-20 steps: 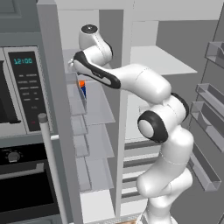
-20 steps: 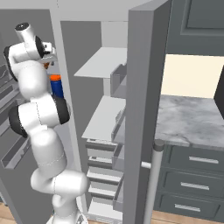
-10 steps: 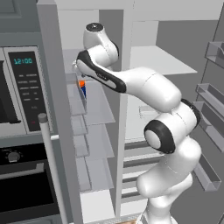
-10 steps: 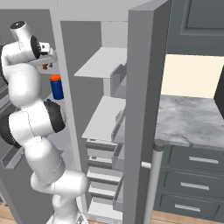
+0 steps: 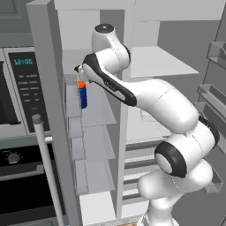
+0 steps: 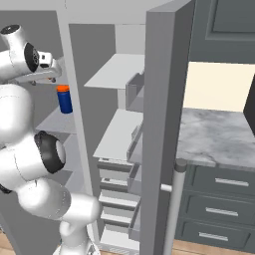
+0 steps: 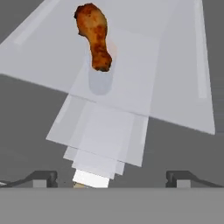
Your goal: There's a chicken drumstick in the fridge that needs to be moved to the freezer for freezing. Pick up the chicken drumstick from the fridge, place it on any shelf in the freezer, and close the fridge and freezer doors when done.
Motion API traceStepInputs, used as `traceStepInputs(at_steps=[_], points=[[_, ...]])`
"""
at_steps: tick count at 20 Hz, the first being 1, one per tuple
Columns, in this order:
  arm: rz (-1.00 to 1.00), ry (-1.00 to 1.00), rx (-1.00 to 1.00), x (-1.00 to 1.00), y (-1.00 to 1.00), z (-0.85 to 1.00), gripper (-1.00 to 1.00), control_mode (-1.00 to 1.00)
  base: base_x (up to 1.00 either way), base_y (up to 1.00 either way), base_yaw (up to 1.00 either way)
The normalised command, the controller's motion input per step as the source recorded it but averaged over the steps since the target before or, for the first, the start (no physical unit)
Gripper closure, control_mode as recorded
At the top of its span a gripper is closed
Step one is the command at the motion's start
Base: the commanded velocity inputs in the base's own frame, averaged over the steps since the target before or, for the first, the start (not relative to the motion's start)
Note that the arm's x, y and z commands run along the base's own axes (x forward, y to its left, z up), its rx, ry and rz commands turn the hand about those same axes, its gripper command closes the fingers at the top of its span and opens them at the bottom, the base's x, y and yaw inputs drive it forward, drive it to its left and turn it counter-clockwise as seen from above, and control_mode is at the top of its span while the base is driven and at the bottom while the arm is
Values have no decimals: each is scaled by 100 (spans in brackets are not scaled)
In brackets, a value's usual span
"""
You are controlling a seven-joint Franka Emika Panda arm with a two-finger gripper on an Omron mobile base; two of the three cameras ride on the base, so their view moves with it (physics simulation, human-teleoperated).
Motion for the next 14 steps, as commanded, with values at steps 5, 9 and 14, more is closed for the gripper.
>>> traceStepInputs(at_steps=[5, 9, 14], points=[[-2, 0, 4, -82, -42, 8, -100, -100, 0, 0, 0], [-2, 0, 3, -86, -48, 4, -100, -100, 0, 0, 0], [-15, -4, 0, -73, -63, 0, -100, -100, 0, 0, 0]])
